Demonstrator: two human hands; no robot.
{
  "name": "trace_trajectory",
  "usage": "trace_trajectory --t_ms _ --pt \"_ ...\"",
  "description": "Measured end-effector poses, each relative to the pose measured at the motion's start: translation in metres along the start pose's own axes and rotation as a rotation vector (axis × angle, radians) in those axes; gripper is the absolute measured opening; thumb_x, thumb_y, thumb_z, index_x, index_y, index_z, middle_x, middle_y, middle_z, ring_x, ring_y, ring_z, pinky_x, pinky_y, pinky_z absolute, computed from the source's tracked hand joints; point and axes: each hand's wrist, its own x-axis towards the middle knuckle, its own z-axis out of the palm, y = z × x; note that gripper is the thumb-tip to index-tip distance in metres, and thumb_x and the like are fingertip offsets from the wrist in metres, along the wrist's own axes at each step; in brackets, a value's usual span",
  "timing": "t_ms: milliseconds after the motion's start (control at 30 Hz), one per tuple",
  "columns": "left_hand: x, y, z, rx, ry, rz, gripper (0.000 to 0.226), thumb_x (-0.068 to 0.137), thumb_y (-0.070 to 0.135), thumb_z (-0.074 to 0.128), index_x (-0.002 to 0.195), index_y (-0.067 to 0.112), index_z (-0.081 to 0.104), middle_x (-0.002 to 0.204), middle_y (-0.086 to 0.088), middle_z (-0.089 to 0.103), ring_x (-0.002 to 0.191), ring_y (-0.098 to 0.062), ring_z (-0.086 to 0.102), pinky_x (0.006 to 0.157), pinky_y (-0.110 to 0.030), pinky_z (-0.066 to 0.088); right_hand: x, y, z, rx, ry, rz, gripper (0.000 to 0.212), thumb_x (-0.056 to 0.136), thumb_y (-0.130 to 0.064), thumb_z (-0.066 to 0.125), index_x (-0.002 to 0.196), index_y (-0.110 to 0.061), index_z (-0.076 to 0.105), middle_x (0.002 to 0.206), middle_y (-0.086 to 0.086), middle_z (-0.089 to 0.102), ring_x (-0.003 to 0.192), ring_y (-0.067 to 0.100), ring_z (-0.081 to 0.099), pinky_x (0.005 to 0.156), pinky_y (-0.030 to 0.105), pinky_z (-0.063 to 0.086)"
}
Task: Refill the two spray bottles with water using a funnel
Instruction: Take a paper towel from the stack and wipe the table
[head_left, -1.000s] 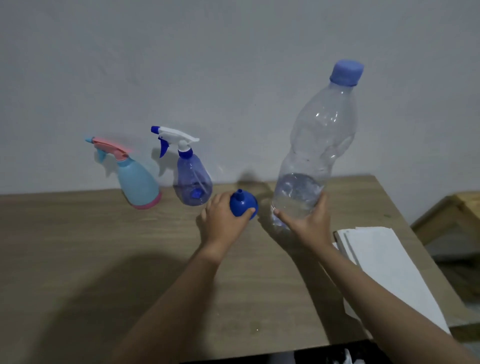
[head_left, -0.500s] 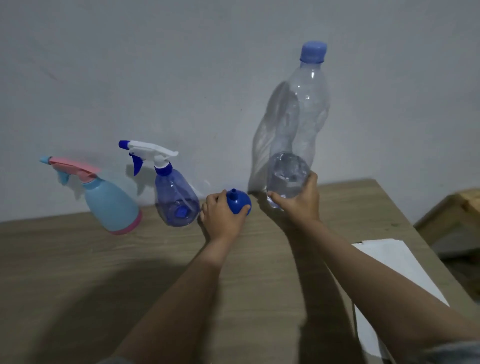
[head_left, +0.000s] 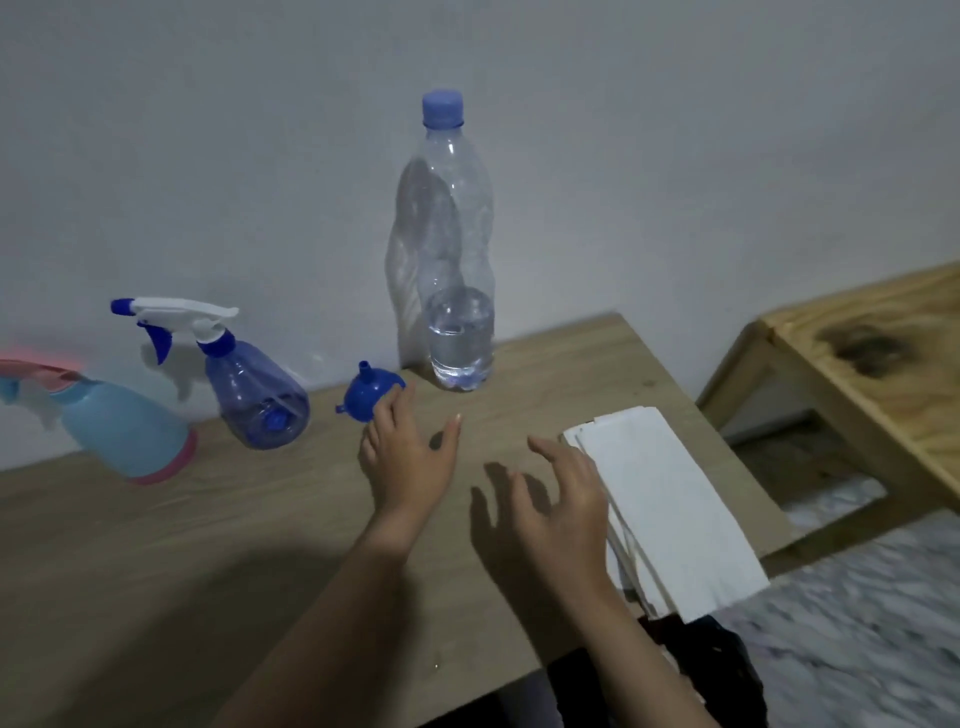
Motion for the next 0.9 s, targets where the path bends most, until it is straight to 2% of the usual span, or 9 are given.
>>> trace_trajectory --t_ms 100,200,333,400,467,567,700,800,900 --pt "-0.038 0.040 0.007 -0.062 -0.173 0.152 0.057 0.077 0.060 0.051 0.125 0.030 0.049 0.126 0.005 0.049 0.114 -0.020 0.053 0.096 -0.047 0.043 -0.019 0.026 -0.052 -0.244 0.067 -0.058 0.023 0.081 -0.028 0.061 0.097 -0.014 0.070 0.094 0.001 0.070 0.086 0.024 0.060 0.075 0.036 0.047" --pt "-0.065 0.076 0.016 -0.169 -0.318 0.358 0.048 0.074 0.051 0.059 0.118 0.032 0.059 0.124 0.009 0.054 0.112 -0.015 0.053 0.095 -0.044 0.045 -0.033 0.049 -0.096 -0.446 0.105 0.014 0.021 0.074 -0.030 0.068 0.091 -0.019 0.072 0.090 -0.002 0.068 0.082 0.029 0.058 0.071 0.035 0.040" --pt "-0.078 0.099 0.027 -0.070 -0.590 0.629 0.043 0.076 0.034 0.063 0.119 0.040 0.059 0.128 0.020 0.051 0.121 -0.009 0.043 0.104 -0.040 0.032 -0.041 0.067 -0.124 -0.528 0.014 0.133 0.025 0.068 -0.042 0.078 0.086 -0.026 0.073 0.092 -0.010 0.066 0.088 0.024 0.056 0.075 0.033 0.031" --pt "-0.078 0.105 0.031 0.008 -0.684 0.713 0.043 0.077 0.025 0.061 0.119 0.038 0.061 0.130 0.019 0.052 0.123 -0.010 0.041 0.107 -0.041 0.025 -0.041 0.072 -0.126 -0.538 -0.044 0.140 0.027 0.067 -0.047 0.075 0.084 -0.027 0.073 0.091 -0.012 0.066 0.089 0.022 0.056 0.075 0.034 0.034" --pt "-0.078 0.111 0.033 0.104 -0.723 0.762 0.041 0.081 0.020 0.058 0.118 0.035 0.063 0.129 0.017 0.055 0.122 -0.011 0.042 0.108 -0.038 0.019 -0.040 0.075 -0.125 -0.568 -0.120 0.146 0.028 0.067 -0.050 0.071 0.084 -0.027 0.073 0.093 -0.011 0.067 0.091 0.022 0.057 0.077 0.038 0.038" --pt "-0.077 0.117 0.034 0.187 -0.743 0.765 0.034 0.086 0.017 0.053 0.113 0.033 0.067 0.125 0.017 0.058 0.119 -0.009 0.044 0.103 -0.028 0.012 -0.039 0.078 -0.123 -0.602 -0.206 0.182 0.024 0.069 -0.044 0.075 0.083 -0.025 0.074 0.097 -0.009 0.068 0.094 0.023 0.058 0.079 0.036 0.032" --pt "-0.075 0.123 0.035 0.232 -0.768 0.756 0.028 0.091 0.019 0.052 0.110 0.030 0.069 0.125 0.016 0.061 0.120 -0.007 0.047 0.102 -0.029 0.015 -0.044 0.079 -0.122 -0.579 -0.159 0.175 0.009 0.069 -0.029 0.072 0.072 -0.021 0.073 0.087 -0.008 0.070 0.082 0.025 0.060 0.072 0.036 0.036" --pt "-0.073 0.126 0.034 0.251 -0.777 0.758 0.029 0.090 0.016 0.051 0.109 0.030 0.069 0.124 0.017 0.061 0.119 -0.008 0.048 0.105 -0.032 0.017 -0.043 0.080 -0.123 -0.539 -0.118 0.188 0.010 0.074 -0.026 0.064 0.070 -0.020 0.072 0.082 -0.008 0.071 0.079 0.024 0.061 0.070 0.033 0.030" --pt "-0.073 0.129 0.033 0.252 -0.759 0.794 0.037 0.085 0.005 0.051 0.106 0.029 0.070 0.124 0.014 0.062 0.118 -0.011 0.049 0.104 -0.034 0.023 -0.039 0.076 -0.128 -0.494 -0.105 0.225 0.014 0.082 -0.026 0.063 0.076 -0.018 0.073 0.082 -0.006 0.073 0.084 0.023 0.061 0.073 0.031 0.024"
